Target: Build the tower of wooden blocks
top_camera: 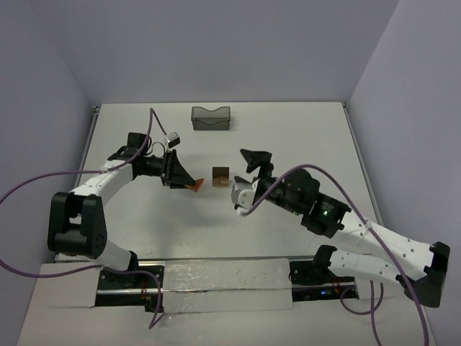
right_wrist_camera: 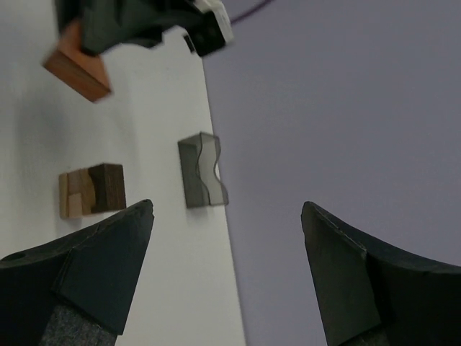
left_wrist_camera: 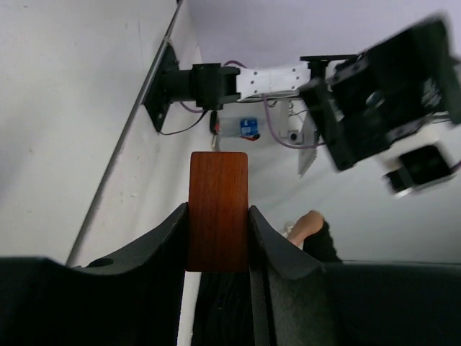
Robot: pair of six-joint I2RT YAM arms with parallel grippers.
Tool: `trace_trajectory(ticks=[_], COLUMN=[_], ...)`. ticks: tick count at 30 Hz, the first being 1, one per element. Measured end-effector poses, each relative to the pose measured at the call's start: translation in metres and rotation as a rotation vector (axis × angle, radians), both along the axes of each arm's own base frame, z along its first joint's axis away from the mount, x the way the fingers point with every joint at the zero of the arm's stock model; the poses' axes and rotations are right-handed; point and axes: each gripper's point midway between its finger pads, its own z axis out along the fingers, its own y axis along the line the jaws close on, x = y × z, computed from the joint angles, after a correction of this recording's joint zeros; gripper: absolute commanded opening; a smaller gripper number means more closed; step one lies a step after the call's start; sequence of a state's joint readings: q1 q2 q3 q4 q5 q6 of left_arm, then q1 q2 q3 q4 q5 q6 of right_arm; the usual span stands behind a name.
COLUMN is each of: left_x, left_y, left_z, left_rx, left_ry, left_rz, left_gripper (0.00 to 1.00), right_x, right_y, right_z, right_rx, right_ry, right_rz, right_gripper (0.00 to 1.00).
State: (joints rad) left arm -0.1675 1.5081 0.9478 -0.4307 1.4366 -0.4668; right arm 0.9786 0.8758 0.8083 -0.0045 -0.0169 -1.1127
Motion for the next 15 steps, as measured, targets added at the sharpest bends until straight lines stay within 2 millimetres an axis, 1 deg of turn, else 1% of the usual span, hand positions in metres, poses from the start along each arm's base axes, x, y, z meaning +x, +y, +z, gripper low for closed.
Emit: trace_trajectory(ticks=[1,4,8,9,11,15], left_x=[0.003,0.006,0.008,0.009,0.009,0.008], left_y=[0.001,0.002,0.005,0.006,0.006,0.006], left_z=[0.006,0.018,0.024,0.025,0.026,0.027], left_rx=[-0.007,-0.021,-0.029,-0.029,-0.030,-0.027], left_ry=[0.019,0.056,0.117,0.131,0.145,0.182], left_rz=[0.010,0.024,0.040,0.042,0.045,0.047], left_gripper=[0.00,0.00,0.00,0.00,0.00,0.00], right_x=[-0.009,-0.027,-0.055,-0.060,-0.065,-0.064], right_y=[0.011,0.031,0.059,0.066,0.077,0.092], right_z=[-0.002,-0.012,-0.039,-0.046,-0.056,-0.065], right_rx=[-0.007,-0.032,-0.089,-0.104,-0.128,-0.143], right_ry=[-0.035,-0.096,-0.154,-0.162,-0.175,-0.200], right_rz=[0.035,0.101,0.204,0.227,0.252,0.259], right_gripper=[0.87,0.86,0.84,0.82,0.80,0.77])
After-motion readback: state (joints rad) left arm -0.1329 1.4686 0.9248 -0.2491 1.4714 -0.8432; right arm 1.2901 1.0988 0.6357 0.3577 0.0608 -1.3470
